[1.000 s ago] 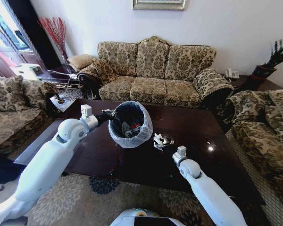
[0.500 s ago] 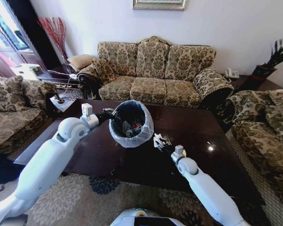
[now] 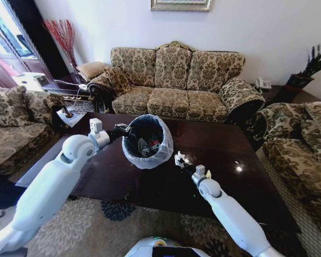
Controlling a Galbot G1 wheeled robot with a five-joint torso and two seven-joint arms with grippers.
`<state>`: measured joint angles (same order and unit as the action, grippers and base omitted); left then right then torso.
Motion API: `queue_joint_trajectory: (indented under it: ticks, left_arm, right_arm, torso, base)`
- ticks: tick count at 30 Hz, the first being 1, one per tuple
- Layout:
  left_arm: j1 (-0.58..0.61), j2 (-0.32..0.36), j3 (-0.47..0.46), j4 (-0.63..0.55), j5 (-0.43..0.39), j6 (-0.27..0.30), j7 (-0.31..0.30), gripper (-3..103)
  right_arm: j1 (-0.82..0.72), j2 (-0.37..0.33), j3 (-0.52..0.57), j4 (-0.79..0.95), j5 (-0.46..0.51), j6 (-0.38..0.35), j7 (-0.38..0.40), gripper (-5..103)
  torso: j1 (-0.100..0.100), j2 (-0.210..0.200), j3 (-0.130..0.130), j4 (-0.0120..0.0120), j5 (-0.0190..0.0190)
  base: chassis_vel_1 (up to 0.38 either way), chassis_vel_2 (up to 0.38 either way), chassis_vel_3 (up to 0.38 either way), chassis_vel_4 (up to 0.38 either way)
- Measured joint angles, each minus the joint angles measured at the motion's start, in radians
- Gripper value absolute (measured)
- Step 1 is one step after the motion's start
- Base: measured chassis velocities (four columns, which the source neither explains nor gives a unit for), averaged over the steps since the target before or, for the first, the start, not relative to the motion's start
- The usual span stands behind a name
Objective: Move to the front of the table and place the trash on the table into the trash bin.
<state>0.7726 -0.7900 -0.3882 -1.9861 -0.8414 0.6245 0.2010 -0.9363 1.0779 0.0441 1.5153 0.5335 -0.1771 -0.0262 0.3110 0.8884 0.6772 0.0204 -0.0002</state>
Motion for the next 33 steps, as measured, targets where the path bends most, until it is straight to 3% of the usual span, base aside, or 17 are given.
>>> queue_joint_trajectory:
  ticks: [6,14,19,21,25,33]
  left_arm:
    - [0.001,-0.002,0.000,-0.004,0.000,0.000,0.000,0]
    - [-0.001,-0.004,0.006,-0.005,0.004,0.015,-0.002,0]
    - [-0.016,-0.009,0.021,0.002,0.004,0.027,-0.015,0]
    - [-0.029,-0.012,0.037,0.007,0.003,0.038,-0.027,0]
    - [-0.057,-0.015,0.070,0.015,-0.003,0.063,-0.048,0]
    - [-0.151,-0.006,0.158,0.009,-0.026,0.113,-0.112,0]
  right_arm:
    - [-0.005,-0.005,0.033,0.023,-0.001,0.014,0.025,0]
    - [0.048,-0.106,0.112,0.241,0.078,0.014,0.097,0]
    - [0.189,-0.195,0.124,0.446,0.226,-0.036,0.147,0]
    - [0.290,-0.245,0.085,0.536,0.330,-0.057,0.170,0]
    - [0.367,-0.290,0.037,0.625,0.437,-0.089,0.173,0]
    - [0.397,-0.378,-0.047,0.744,0.529,-0.165,0.098,0]
  torso:
    - [0.000,0.000,0.000,-0.0001,0.0004]
    - [0.000,0.000,0.000,-0.0002,0.0000]
    - [0.000,0.000,0.000,-0.0001,0.0000]
    - [0.000,0.000,0.000,0.0002,-0.0001]
    - [0.000,0.000,0.000,0.0001,-0.0001]
    - [0.000,0.000,0.000,-0.0001,0.0002]
  base:
    - [0.000,0.000,0.000,0.000]
    - [0.000,0.000,0.000,0.000]
    - [0.000,0.000,0.000,0.000]
    - [0.000,0.000,0.000,0.000]
    - [0.000,0.000,0.000,0.000]
    - [0.000,0.000,0.000,0.000]
